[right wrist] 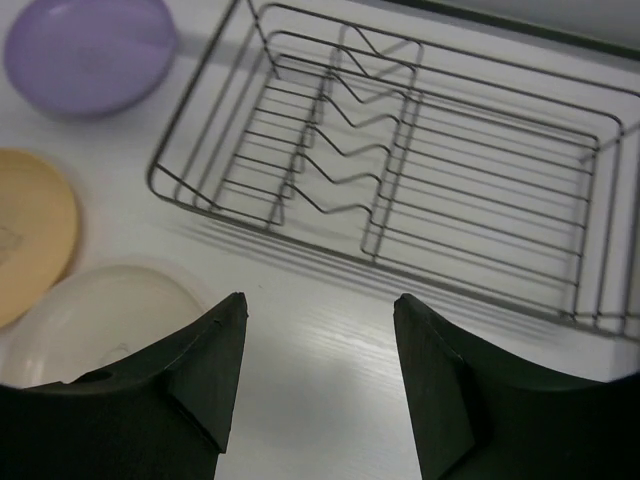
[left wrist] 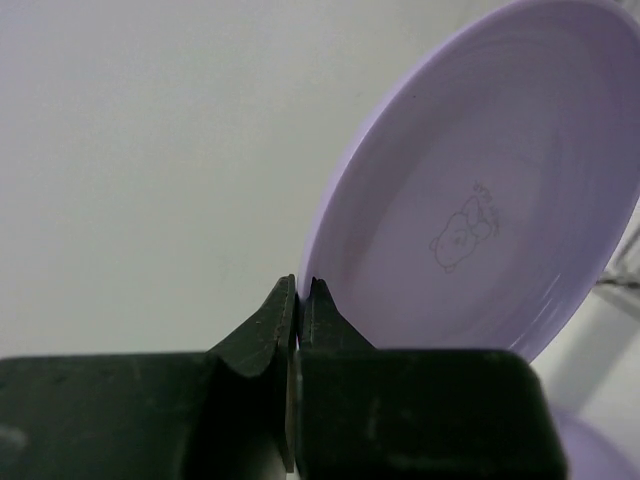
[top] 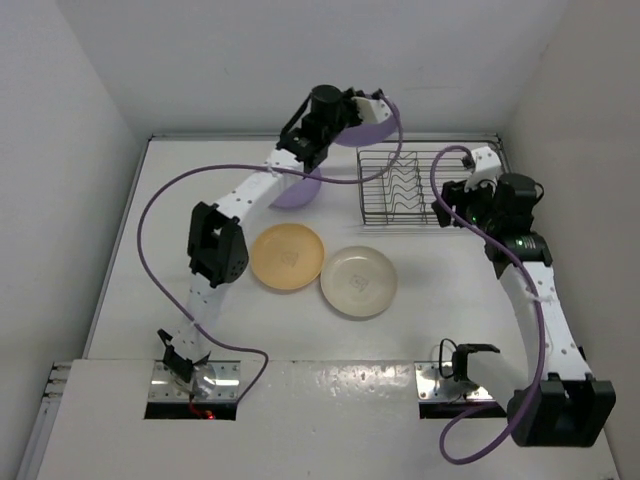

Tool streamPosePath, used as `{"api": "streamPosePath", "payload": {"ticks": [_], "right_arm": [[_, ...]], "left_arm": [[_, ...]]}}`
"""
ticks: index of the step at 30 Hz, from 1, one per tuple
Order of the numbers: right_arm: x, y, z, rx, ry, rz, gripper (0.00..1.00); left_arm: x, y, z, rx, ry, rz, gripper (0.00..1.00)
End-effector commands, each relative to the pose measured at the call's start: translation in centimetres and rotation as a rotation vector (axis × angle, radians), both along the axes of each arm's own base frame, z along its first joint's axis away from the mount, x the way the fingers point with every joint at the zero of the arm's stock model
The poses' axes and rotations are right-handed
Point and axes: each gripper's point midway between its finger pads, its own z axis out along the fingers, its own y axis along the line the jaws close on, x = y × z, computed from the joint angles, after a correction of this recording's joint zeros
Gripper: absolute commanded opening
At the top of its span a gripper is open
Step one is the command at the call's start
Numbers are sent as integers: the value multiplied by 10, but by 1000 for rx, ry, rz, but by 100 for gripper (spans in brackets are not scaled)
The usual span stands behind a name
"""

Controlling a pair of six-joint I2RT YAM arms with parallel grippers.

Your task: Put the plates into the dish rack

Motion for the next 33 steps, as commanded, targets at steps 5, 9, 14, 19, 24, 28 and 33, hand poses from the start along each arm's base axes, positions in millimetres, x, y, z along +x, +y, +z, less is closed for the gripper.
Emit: {"api": "streamPosePath", "payload": {"ticks": [5, 9, 14, 19, 24, 28, 33], "right_arm": [[-34, -61, -12, -144, -47, -218, 61], [-41, -60, -17, -126, -65, -224, 61], [-38, -53, -19, -65, -45, -210, 61], [-35, -48, -15, -51, -55, -185, 61], [-37, -42, -16, -5, -36, -178, 61], [-40, -39, -20, -4, -24, -164, 61], [-39, -38, -21, -5, -20, -155, 61]], "left_arm": [[-54, -76, 71, -233, -16, -290, 0], [-68, -88, 51, -239, 100, -316, 0], [-54, -96, 23, -247, 60, -247, 0], [-48, -115, 26, -288, -48, -243, 0], [-31, -113, 13, -327, -111, -176, 0], [-23, -117, 6, -331, -130, -165, 0], [-19, -125, -22, -318, -97, -181, 0]]}}
